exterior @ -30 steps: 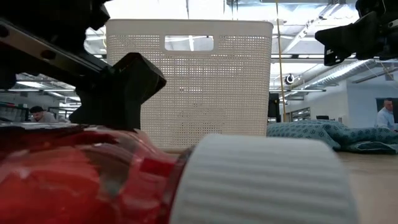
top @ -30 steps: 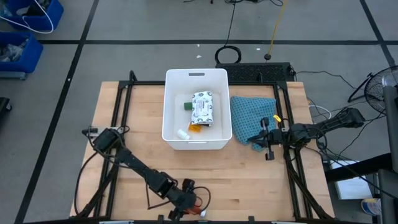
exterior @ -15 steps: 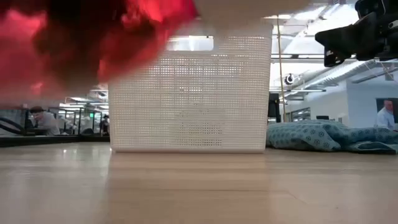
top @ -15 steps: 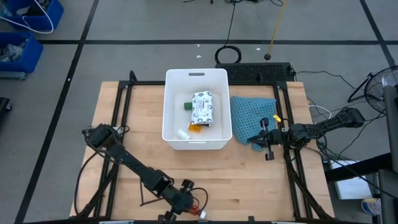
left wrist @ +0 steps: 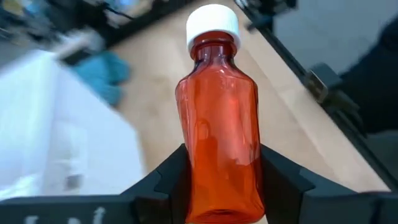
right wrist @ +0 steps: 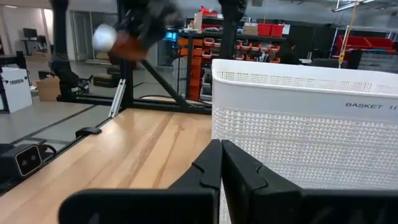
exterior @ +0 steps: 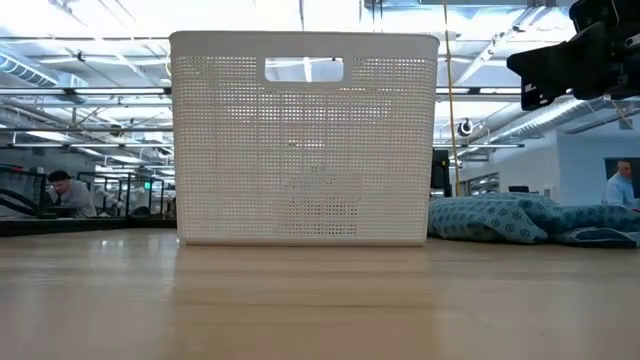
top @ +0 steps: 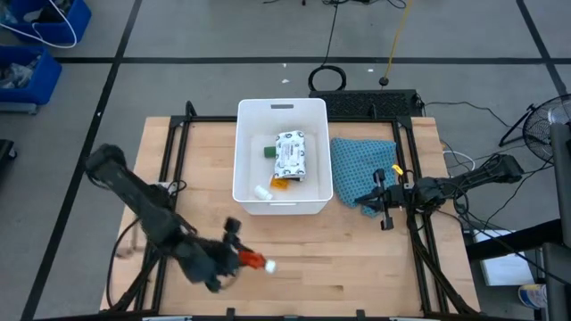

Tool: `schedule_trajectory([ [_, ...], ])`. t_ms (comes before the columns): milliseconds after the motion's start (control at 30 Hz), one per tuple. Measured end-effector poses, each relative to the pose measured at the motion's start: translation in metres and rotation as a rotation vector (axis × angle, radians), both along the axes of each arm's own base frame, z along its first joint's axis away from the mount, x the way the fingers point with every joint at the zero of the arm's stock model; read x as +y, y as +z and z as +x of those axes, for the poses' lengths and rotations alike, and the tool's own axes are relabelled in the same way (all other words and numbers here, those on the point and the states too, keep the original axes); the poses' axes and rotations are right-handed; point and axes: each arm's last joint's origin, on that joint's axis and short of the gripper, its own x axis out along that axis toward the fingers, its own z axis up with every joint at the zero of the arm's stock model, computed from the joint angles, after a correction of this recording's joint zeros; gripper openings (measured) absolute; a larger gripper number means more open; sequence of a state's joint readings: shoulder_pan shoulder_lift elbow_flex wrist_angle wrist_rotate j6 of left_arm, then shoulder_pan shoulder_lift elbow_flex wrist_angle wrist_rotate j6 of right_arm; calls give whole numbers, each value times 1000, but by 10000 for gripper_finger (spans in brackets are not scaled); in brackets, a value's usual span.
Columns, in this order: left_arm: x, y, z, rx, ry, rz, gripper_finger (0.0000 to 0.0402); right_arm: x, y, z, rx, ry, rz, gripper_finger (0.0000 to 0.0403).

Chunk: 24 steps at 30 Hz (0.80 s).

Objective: Pick & place medical supplies in basket/bin
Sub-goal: Put the red pill bottle into the white bin

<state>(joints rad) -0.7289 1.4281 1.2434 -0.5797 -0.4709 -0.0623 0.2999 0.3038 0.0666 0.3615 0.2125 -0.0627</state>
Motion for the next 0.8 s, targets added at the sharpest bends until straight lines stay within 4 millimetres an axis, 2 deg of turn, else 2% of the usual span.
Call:
schedule_trajectory([
  [167, 42, 26, -35, -145, 72, 27, 148, 0, 0, 0, 2, 1, 17, 0],
  [300, 83, 22, -67, -288, 162, -20, 164, 0, -1, 0, 5, 2, 25, 0],
  [500, 125, -13, -107, -519, 196, -155, 149, 0, -1, 0, 3, 4, 53, 0],
  [633, 140, -41, -124, -619, 204, -191, 153, 0, 0, 0, 1, 6, 79, 0],
  [800, 153, -75, -134, -699, 315, -147, 168, 0, 0, 0, -2, 7, 84, 0],
])
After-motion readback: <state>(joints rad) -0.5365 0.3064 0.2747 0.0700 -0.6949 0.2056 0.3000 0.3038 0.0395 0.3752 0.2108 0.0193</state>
